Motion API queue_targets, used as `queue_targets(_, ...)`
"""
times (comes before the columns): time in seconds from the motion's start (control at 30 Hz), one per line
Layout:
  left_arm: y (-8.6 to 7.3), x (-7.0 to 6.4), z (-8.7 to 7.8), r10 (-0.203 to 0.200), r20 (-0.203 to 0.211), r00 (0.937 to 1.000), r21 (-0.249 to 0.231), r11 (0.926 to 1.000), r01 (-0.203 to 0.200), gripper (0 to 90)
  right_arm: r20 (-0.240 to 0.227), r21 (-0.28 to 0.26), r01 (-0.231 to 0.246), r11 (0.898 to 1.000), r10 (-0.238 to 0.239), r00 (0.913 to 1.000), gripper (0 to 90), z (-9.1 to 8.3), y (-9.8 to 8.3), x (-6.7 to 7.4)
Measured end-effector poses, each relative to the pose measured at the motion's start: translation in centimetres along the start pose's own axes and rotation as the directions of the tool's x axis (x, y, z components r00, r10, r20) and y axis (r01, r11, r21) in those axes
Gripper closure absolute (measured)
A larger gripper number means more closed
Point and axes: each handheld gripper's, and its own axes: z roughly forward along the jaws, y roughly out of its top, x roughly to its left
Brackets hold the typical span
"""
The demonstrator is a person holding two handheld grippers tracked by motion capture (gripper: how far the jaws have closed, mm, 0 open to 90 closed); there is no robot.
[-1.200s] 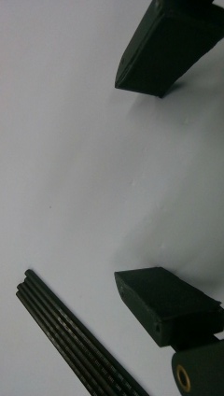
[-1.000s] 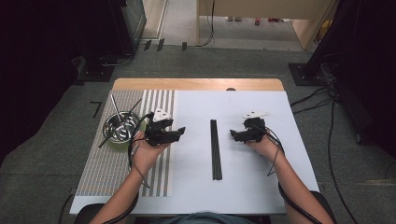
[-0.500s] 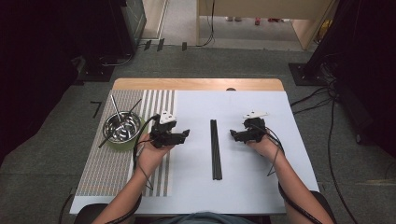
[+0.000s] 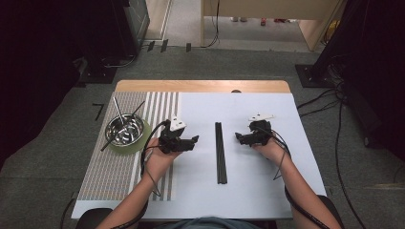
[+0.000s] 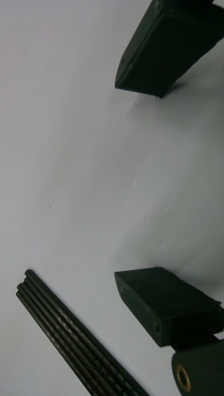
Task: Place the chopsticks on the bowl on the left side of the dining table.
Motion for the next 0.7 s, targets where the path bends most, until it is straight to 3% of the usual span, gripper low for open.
queue_targets(0.23,0.1,-0.3,0.5,-0.036,0.050,0.9981,0.024,0.9991,0.034,32.7,-0.001,0.000,0.001,1.000,-0.001,1.0000,7.5,0.0,0.0,0.0)
queue_targets(0.47,-0.1,-1.2,1.4,-0.002,0.063,0.9980,0.056,0.9984,-0.002,30.9,0.000,0.001,0.000,1.000,0.000,1.0000,7.5,0.0,0.0,0.0)
queue_targets(0.7,-0.4,-1.7,1.9,0.014,0.066,0.9977,0.044,0.9989,-0.017,28.6,0.000,0.001,0.001,1.000,-0.001,1.0000,7.5,0.0,0.0,0.0)
